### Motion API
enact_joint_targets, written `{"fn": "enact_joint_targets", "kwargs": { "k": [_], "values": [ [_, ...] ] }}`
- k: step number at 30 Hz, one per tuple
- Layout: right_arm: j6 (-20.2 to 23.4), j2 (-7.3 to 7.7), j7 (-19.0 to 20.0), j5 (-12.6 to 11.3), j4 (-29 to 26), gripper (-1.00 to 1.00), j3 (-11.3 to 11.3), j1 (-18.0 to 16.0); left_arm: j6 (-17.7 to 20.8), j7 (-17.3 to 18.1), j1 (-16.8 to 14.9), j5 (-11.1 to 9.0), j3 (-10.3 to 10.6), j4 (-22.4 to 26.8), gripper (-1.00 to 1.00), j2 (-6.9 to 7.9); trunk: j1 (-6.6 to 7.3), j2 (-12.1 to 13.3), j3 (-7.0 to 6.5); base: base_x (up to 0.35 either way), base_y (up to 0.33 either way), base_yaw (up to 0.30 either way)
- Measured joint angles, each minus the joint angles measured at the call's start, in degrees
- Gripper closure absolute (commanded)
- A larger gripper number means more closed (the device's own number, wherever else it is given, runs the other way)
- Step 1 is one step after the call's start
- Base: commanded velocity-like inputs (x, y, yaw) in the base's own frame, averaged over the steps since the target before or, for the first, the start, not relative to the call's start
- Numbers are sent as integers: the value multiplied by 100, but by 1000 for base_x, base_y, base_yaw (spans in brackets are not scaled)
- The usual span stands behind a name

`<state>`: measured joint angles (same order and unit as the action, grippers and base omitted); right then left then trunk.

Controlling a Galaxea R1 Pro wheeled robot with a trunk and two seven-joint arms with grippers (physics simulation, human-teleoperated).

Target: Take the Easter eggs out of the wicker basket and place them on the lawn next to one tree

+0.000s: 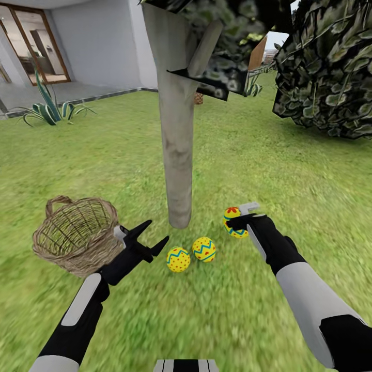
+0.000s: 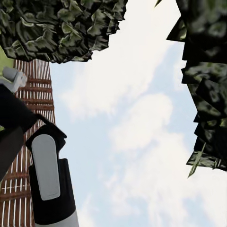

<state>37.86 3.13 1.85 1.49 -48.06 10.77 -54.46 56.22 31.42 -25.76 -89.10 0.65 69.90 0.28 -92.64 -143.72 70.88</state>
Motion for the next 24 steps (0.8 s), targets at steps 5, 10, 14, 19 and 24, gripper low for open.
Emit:
{"fn": "enact_joint_targets", "kwargs": {
  "k": [5,10,14,19,24],
  "values": [
    [8,-13,-98,4,9,100,3,-1,-2,-7,-3,4,0,-1,-100,-4,1,0,0,44,-318,267],
    [3,-14,-118,1,20,100,2,2,-2,-11,-2,4,-1,0,-100,-4,2,0,0,151,-330,291],
    [-1,-16,-120,1,25,100,20,3,-2,-8,2,4,-1,-2,-100,-4,3,0,0,225,-280,292],
    [-3,-13,-124,1,63,100,281,6,-2,-10,-1,3,-1,-7,-100,-4,1,0,0,185,-179,233],
    [-61,-5,-119,3,68,100,285,4,-4,18,4,-21,2,-173,-100,-10,0,0,0,8,-8,13]
  ]
}}
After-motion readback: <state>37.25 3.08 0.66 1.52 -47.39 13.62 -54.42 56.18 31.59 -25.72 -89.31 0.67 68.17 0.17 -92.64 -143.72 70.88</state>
